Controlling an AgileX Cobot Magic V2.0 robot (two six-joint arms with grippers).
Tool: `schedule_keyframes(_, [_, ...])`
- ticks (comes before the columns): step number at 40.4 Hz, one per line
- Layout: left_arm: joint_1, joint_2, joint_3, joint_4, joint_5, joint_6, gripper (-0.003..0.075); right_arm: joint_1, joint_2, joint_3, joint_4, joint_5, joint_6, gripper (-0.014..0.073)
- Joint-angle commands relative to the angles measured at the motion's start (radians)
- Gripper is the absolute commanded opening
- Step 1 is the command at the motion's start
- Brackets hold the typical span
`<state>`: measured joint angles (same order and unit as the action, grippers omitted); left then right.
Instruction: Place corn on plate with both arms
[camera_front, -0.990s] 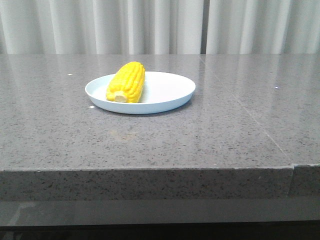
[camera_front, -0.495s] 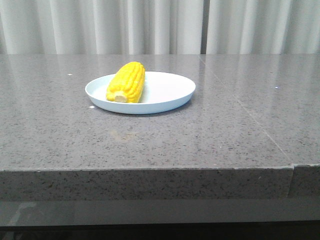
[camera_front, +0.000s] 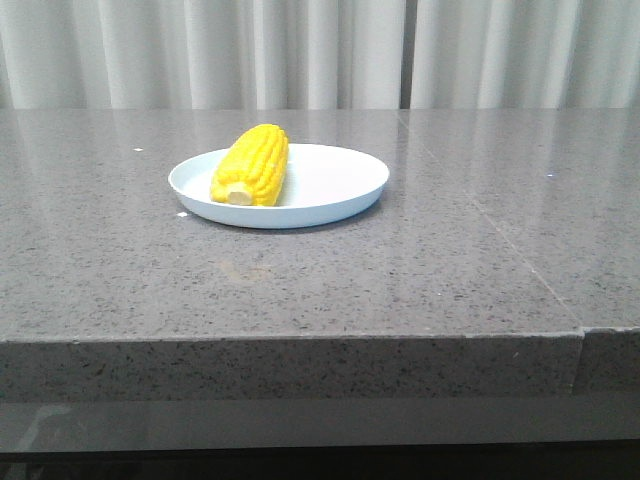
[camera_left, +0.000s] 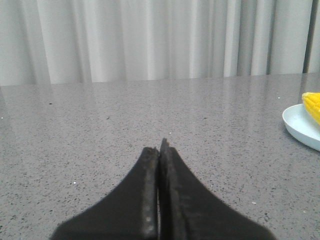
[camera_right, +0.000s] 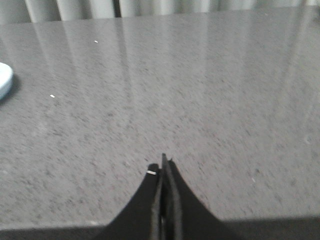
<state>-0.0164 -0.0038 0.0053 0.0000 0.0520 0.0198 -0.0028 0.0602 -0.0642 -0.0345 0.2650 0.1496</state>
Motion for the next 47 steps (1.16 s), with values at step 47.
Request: schedule_keyframes(47, [0.0, -0.018, 0.002, -0.014, -0.084, -0.004, -0.002, -0.016, -0.083, 0.075, 0.018, -0.088, -0.029, -0.0122])
